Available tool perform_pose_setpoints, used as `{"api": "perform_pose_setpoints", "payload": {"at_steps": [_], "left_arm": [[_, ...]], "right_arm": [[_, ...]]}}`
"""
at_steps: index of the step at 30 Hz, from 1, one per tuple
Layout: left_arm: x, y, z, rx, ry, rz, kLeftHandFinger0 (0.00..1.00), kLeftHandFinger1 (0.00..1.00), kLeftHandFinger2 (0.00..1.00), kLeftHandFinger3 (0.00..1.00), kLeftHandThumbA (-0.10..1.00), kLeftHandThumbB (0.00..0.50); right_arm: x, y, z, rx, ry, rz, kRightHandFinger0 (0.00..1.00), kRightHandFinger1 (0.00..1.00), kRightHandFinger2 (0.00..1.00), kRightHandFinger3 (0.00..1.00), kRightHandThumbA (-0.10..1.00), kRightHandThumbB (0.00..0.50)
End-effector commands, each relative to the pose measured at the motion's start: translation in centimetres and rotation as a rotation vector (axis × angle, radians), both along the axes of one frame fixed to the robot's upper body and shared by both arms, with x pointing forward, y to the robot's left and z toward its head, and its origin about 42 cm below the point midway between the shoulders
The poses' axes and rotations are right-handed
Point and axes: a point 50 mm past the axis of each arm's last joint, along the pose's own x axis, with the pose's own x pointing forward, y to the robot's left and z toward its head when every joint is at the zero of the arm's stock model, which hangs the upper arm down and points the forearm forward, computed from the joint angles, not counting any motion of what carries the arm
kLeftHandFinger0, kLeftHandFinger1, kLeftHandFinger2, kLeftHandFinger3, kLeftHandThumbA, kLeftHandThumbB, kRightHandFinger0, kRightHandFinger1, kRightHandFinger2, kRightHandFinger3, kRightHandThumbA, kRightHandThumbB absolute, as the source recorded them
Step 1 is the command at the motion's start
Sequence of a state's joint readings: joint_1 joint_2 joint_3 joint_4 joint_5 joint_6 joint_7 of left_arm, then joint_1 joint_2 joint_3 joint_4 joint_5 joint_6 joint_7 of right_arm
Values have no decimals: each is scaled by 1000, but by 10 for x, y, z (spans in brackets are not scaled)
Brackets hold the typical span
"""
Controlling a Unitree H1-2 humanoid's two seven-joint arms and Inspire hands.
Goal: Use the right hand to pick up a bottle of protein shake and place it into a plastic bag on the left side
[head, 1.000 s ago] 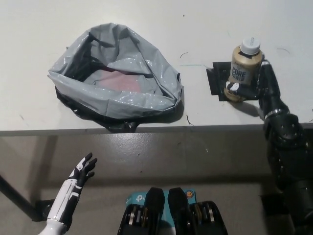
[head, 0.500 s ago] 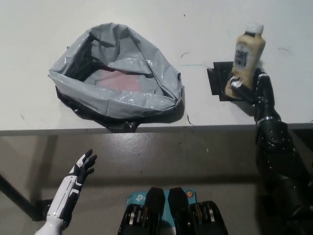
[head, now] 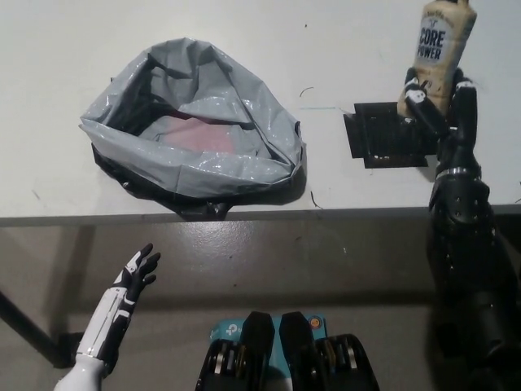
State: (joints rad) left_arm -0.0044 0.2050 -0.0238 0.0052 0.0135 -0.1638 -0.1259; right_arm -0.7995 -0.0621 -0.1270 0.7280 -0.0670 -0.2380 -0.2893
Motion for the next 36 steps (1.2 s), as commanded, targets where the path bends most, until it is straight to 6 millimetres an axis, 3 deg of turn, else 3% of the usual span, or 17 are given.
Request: {"api": "perform_pose_setpoints", "payload": {"at_steps": [1, 3, 4, 5, 6, 7, 9, 10, 13, 15, 21, 22, 28, 32, 34, 36], "left_arm": [[5, 3, 13, -8, -52, -32, 1000, 1000, 1000, 1000, 1000, 298], [5, 3, 12, -13, -51, -35, 1000, 1000, 1000, 1000, 1000, 295], [5, 3, 12, -7, -55, -38, 1000, 1000, 1000, 1000, 1000, 284], [4, 3, 11, -3, -57, -40, 1000, 1000, 1000, 1000, 1000, 283], [4, 3, 11, -9, -55, -44, 1000, 1000, 1000, 1000, 1000, 280], [4, 2, 11, -10, -55, -46, 1000, 1000, 1000, 1000, 1000, 279], [4, 2, 11, -13, -56, -50, 1000, 1000, 1000, 1000, 1000, 270], [5, 3, 11, -19, -51, -52, 1000, 1000, 1000, 1000, 1000, 295], [5, 3, 12, -28, -40, -52, 1000, 1000, 1000, 1000, 1000, 310], [4, 2, 13, -16, -32, -50, 1000, 1000, 1000, 1000, 1000, 294], [6, 1, 13, -10, -20, -58, 1000, 1000, 1000, 1000, 1000, 288], [7, 1, 14, -5, -23, -65, 1000, 1000, 1000, 1000, 1000, 282], [9, 0, 17, 1, -22, -77, 1000, 1000, 1000, 1000, 1000, 272], [8, -1, 18, -6, -24, -91, 1000, 1000, 1000, 1000, 999, 259], [7, -1, 20, 1, -24, -99, 1000, 1000, 1000, 1000, 1000, 272], [8, -1, 22, 9, -26, -103, 1000, 1000, 1000, 1000, 1000, 283]], "right_arm": [[3, 32, 70, -134, -202, 63, 45, 286, 571, 350, 348, 279], [1, 44, 81, -173, -228, 110, 47, 336, 643, 472, 317, 286], [0, 52, 87, -206, -241, 143, 93, 359, 644, 493, 330, 309], [-1, 61, 93, -253, -254, 181, 38, 333, 633, 496, 338, 295], [0, 74, 100, -356, -285, 229, 20, 346, 665, 565, 358, 277], [0, 80, 102, -398, -293, 245, 22, 349, 669, 574, 360, 295], [1, 96, 106, -484, -309, 283, 21, 331, 624, 569, 340, 312], [2, 105, 108, -552, -323, 301, 0, 205, 471, 526, 293, 301], [5, 119, 113, -667, -333, 342, 0, 257, 556, 596, 270, 289], [9, 135, 118, -764, -324, 394, 22, 342, 646, 657, 233, 294], [17, 156, 123, -915, -340, 421, 3, 298, 578, 595, 231, 307], [19, 164, 126, -942, -323, 423, 0, 268, 541, 554, 246, 305], [23, 181, 133, -991, -301, 441, 0, 232, 510, 530, 266, 284], [26, 183, 130, -1072, -285, 430, 0, 216, 512, 561, 279, 274], [28, 182, 127, -1087, -281, 430, 0, 151, 446, 492, 254, 278], [30, 179, 121, -1110, -257, 440, 0, 163, 439, 473, 302, 289]]}}
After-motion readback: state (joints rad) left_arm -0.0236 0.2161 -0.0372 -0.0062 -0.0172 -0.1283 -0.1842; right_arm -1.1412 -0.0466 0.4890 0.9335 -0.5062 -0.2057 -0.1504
